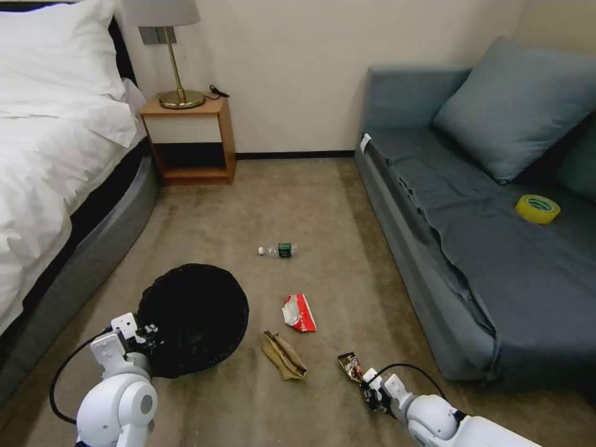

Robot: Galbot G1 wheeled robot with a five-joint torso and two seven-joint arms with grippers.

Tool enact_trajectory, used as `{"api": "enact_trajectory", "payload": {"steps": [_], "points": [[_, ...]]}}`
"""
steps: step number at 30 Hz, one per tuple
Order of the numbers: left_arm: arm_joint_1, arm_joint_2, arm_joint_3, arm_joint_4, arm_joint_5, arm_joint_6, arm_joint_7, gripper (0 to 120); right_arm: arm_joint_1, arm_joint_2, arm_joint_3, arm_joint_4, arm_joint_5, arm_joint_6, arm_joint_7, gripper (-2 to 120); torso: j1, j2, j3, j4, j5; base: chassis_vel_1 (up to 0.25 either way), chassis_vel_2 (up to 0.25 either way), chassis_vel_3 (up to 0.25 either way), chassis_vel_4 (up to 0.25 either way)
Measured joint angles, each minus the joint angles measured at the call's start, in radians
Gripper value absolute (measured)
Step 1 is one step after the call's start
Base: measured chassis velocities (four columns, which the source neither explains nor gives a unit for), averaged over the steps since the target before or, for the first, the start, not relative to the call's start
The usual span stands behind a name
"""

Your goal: Pick up the trash bin, then pick up the garbage on the floor and place it into the trash bin.

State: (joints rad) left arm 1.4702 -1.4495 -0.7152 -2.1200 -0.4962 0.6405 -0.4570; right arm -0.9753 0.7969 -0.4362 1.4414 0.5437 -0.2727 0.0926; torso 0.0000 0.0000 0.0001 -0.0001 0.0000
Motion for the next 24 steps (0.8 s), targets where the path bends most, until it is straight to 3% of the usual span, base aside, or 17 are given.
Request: {"api": "enact_trajectory", "payload": {"steps": [4, 8, 9, 12, 16, 18, 21, 24], "points": [[-0.001, 0.004, 0.002, -0.002, 0.000, 0.000, 0.000, 3, 0.000, -0.032, 0.029, 0.086, 0.038, 0.011, 0.026, 0, 0.000, 0.000, 0.000, -0.0001, 0.0001, 0.000, 0.000, 0.000, 0.000], [-0.004, 0.007, 0.013, -0.006, -0.001, 0.002, 0.000, 3, 0.063, -0.092, 0.044, 0.315, 0.159, 0.008, 0.109, 0, 0.000, 0.000, 0.000, 0.0000, -0.0003, 0.000, 0.000, 0.000, 0.000], [-0.004, 0.007, 0.013, -0.006, -0.001, 0.002, 0.000, 3, 0.063, -0.092, 0.044, 0.315, 0.159, 0.008, 0.109, 0, 0.000, 0.000, 0.000, 0.0000, -0.0003, 0.000, 0.000, 0.000, 0.000], [-0.003, 0.008, 0.027, -0.005, -0.001, 0.002, 0.000, 3, 0.171, -0.088, 0.014, 0.439, 0.267, 0.006, 0.180, 0, 0.000, 0.000, 0.000, -0.0001, -0.0002, 0.000, 0.000, 0.000, 0.000], [-0.002, 0.011, 0.040, -0.001, -0.001, 0.002, 0.000, 3, 0.296, -0.041, -0.044, 0.500, 0.334, 0.008, 0.238, 0, 0.000, 0.000, 0.000, 0.0002, -0.0002, 0.000, 0.000, 0.000, 0.000], [-0.002, 0.017, 0.050, 0.003, -0.001, 0.002, 0.000, 3, 0.409, 0.041, -0.129, 0.535, 0.409, 0.014, 0.319, 0, 0.000, 0.000, 0.000, 0.0006, 0.0001, 0.000, 0.000, 0.000, 0.000], [-0.002, 0.019, 0.053, 0.005, -0.001, 0.002, 0.000, 3, 0.475, 0.101, -0.199, 0.547, 0.453, 0.018, 0.379, 0, 0.000, 0.000, 0.000, 0.0004, -0.0004, 0.000, 0.000, 0.000, 0.000], [-0.001, 0.018, 0.058, 0.005, -0.001, 0.002, 0.000, 3, 0.580, 0.222, -0.347, 0.523, 0.500, 0.033, 0.462, 0, 0.000, 0.000, 0.000, 0.0003, -0.0004, 0.000, 0.000, 0.000, 0.000]]}}
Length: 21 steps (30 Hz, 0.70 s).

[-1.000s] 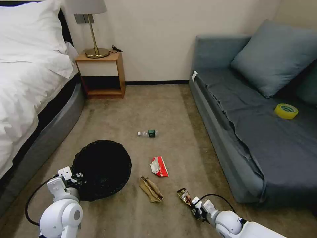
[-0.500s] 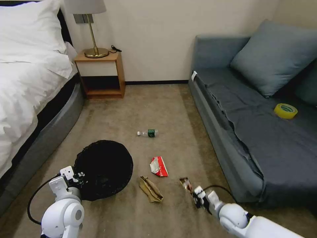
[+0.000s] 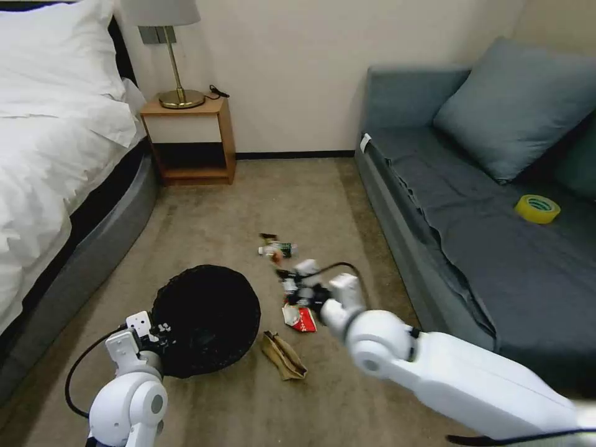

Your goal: Pick up the trash bin, then pick up the garbage on the floor and place it into the trash bin.

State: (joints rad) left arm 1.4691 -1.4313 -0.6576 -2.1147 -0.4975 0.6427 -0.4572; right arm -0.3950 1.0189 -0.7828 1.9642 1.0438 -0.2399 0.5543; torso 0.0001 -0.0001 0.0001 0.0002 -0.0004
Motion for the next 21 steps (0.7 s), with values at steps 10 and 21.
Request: {"api": "enact_trajectory", "payload": {"steps": [10, 21], "points": [[0.007, -0.013, 0.002, -0.016, 0.000, 0.002, 0.000, 3, 0.076, 0.216, -0.170, -0.143, -0.005, 0.017, 0.038, 0, 0.000, 0.000, 0.000, 0.0001, 0.0000, 0.000, 0.000, 0.000, 0.000], [0.016, -0.018, 0.002, -0.055, -0.003, 0.003, 0.000, 3, 0.117, 0.263, -0.232, -0.270, -0.048, 0.020, 0.033, 28, 0.000, 0.000, 0.000, -0.0002, 0.0003, 0.000, 0.000, 0.000, 0.000]]}}
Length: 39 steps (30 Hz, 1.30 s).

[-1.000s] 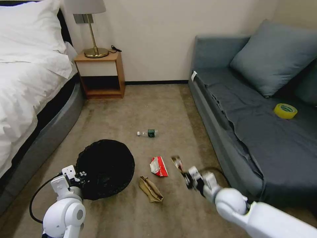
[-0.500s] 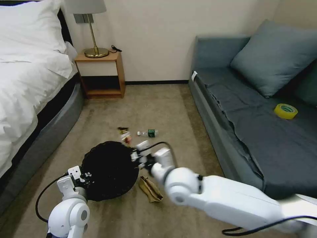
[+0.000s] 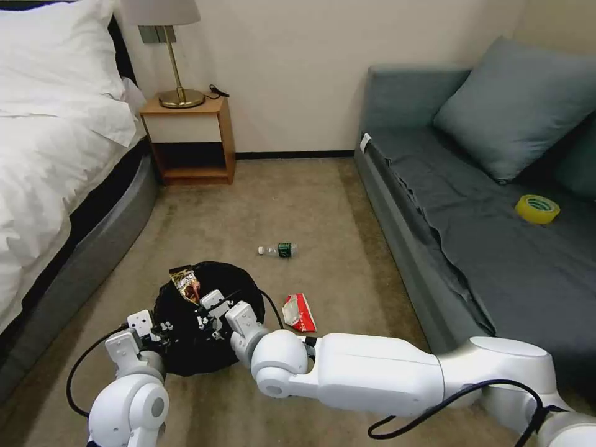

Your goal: Pick up the trash bin, then pick up the garbage on the floor and place it into the trash bin.

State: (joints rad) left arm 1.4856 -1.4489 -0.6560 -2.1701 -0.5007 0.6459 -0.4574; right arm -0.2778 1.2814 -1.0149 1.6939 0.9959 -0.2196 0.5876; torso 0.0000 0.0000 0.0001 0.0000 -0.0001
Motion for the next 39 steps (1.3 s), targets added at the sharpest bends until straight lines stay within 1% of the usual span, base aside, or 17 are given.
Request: {"api": "enact_trajectory", "payload": {"steps": [1, 3, 4, 5, 7, 8, 11, 15, 18, 24, 26, 28, 29, 30, 34, 38, 39], "points": [[0.000, 0.000, -0.001, -0.001, -0.001, 0.000, 0.000, 3, 0.000, -0.001, -0.001, 0.003, -0.001, 0.000, 0.000, 34, 0.000, 0.000, 0.000, 0.0000, 0.0000, 0.000, 0.000, 0.000, 0.000], [0.000, 0.000, -0.001, -0.001, -0.001, 0.000, 0.000, 3, 0.000, -0.003, -0.001, 0.009, -0.002, -0.001, 0.000, 38, 0.000, 0.000, 0.000, 0.0000, 0.0000, 0.000, 0.000, 0.000, 0.000], [-0.001, 0.000, -0.001, -0.001, -0.002, 0.000, 0.000, 3, 0.000, -0.005, -0.001, 0.014, -0.003, -0.002, 0.001, 45, 0.000, 0.000, 0.000, 0.0000, 0.0001, 0.000, 0.000, 0.000, 0.000], [-0.001, 0.000, -0.001, -0.001, -0.002, 0.000, 0.000, 3, 0.000, -0.005, -0.001, 0.014, -0.003, -0.002, 0.001, 45, 0.000, 0.000, 0.000, 0.0000, 0.0001, 0.000, 0.000, 0.000, 0.000], [-0.002, -0.001, -0.003, 0.000, -0.003, 0.000, 0.000, 3, 0.000, -0.012, 0.001, 0.024, -0.005, -0.004, 0.003, 54, 0.000, 0.000, 0.000, 0.0000, 0.0001, 0.000, 0.000, 0.000, 0.000], [-0.002, -0.001, -0.003, 0.000, -0.003, 0.000, 0.000, 3, 0.000, -0.012, 0.001, 0.024, -0.005, -0.004, 0.003, 54, 0.000, 0.000, 0.000, 0.0000, 0.0001, 0.000, 0.000, 0.000, 0.000], [-0.002, -0.001, -0.004, 0.002, -0.004, 0.000, 0.001, 3, 0.001, -0.019, 0.005, 0.032, -0.007, -0.009, 0.005, 70, 0.000, 0.000, 0.000, 0.0000, 0.0001, 0.000, 0.000, 0.000, 0.000], [-0.001, -0.001, -0.006, 0.003, -0.004, 0.000, 0.001, 3, 0.003, -0.023, 0.013, 0.036, -0.017, -0.009, 0.006, 79, 0.000, 0.000, 0.000, 0.0000, 0.0001, 0.000, 0.000, 0.000, 0.000], [0.000, -0.002, -0.019, 0.003, -0.005, -0.002, 0.001, 3, 0.006, -0.046, 0.067, 0.041, -0.060, -0.016, 0.005, 96, 0.000, 0.000, 0.000, 0.0001, 0.0002, 0.000, 0.000, 0.000, 0.000], [0.004, -0.004, -0.040, -0.004, -0.004, -0.004, 0.001, 3, 0.015, -0.120, 0.137, 0.045, -0.091, -0.062, 0.006, 99, 0.000, 0.000, 0.000, 0.0002, 0.0004, 0.000, 0.000, 0.000, 0.000], [0.005, -0.007, -0.056, -0.009, -0.005, -0.005, 0.002, 3, 0.030, -0.196, 0.166, 0.046, -0.094, -0.120, 0.025, 100, 0.000, 0.000, 0.000, -0.0003, 0.0003, 0.000, 0.000, 0.000, 0.000], [0.006, -0.011, -0.079, -0.016, -0.010, -0.006, 0.002, 3, 0.043, -0.267, 0.178, 0.047, -0.068, -0.214, 0.035, 100, 0.000, 0.000, 0.000, -0.0003, 0.0004, 0.000, 0.000, 0.000, 0.000], [0.006, -0.011, -0.079, -0.016, -0.010, -0.006, 0.002, 3, 0.043, -0.267, 0.178, 0.047, -0.068, -0.214, 0.035, 100, 0.000, 0.000, 0.000, -0.0003, 0.0004, 0.000, 0.000, 0.000, 0.000], [0.006, -0.013, -0.088, -0.018, -0.011, -0.007, 0.003, 3, 0.047, -0.290, 0.168, 0.033, -0.046, -0.251, 0.033, 100, 0.000, 0.000, 0.000, -0.0005, 0.0003, 0.000, 0.000, 0.000, 0.000], [0.008, -0.015, -0.101, -0.026, -0.016, -0.008, 0.004, 3, 0.050, -0.300, 0.098, -0.011, 0.030, -0.278, 0.022, 100, 0.000, 0.000, 0.000, -0.0002, 0.0003, 0.000, 0.000, 0.000, 0.000], [0.014, -0.017, -0.117, -0.029, -0.021, -0.012, 0.006, 3, 0.063, -0.258, -0.010, -0.069, 0.165, -0.292, -0.016, 100, 0.000, 0.000, 0.000, 0.0000, 0.0003, 0.000, 0.000, 0.000, 0.000], [0.014, -0.017, -0.117, -0.029, -0.021, -0.012, 0.006, 3, 0.063, -0.258, -0.010, -0.069, 0.165, -0.292, -0.016, 100, 0.000, 0.000, 0.000, 0.0000, 0.0003, 0.000, 0.000, 0.000, 0.000]]}}
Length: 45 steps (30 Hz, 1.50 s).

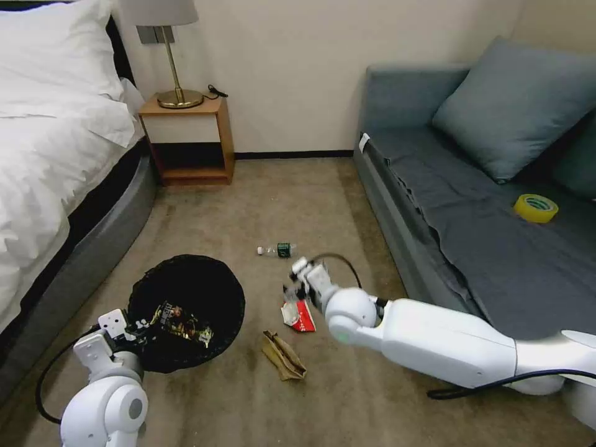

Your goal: Pick up the trash bin, then pick up the garbage on the floor and place it into the trash bin.

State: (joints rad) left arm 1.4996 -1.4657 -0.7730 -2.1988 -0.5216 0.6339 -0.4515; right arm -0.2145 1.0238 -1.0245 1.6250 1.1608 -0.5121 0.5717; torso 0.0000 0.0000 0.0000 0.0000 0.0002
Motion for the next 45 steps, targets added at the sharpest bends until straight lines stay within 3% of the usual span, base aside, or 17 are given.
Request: {"api": "enact_trajectory", "payload": {"steps": [7, 22, 39, 45], "points": [[0.011, -0.009, -0.006, -0.012, 0.000, -0.002, 0.001, 3, 0.049, 0.093, -0.131, -0.157, 0.064, -0.003, -0.131, 100, 0.000, 0.000, 0.000, -0.0001, -0.0003, 0.000, 0.000, 0.000, 0.000], [0.039, -0.013, -0.048, -0.039, -0.016, -0.008, 0.003, 3, 0.030, 0.257, -0.269, -0.426, -0.022, 0.072, -0.212, 100, 0.000, 0.000, 0.000, 0.0000, -0.0003, 0.000, 0.000, 0.000, 0.000], [0.051, -0.022, -0.051, -0.045, -0.014, -0.015, 0.004, 3, -0.017, 0.260, -0.288, -0.505, -0.097, 0.116, -0.231, 100, 0.000, 0.000, 0.000, -0.0001, -0.0002, 0.000, 0.000, 0.000, 0.000], [0.048, -0.022, -0.048, -0.041, -0.010, -0.016, 0.004, 3, -0.023, 0.256, -0.292, -0.495, -0.105, 0.135, -0.238, 86, 0.000, 0.000, 0.000, -0.0001, -0.0002, 0.000, 0.000, 0.000, 0.000]]}}
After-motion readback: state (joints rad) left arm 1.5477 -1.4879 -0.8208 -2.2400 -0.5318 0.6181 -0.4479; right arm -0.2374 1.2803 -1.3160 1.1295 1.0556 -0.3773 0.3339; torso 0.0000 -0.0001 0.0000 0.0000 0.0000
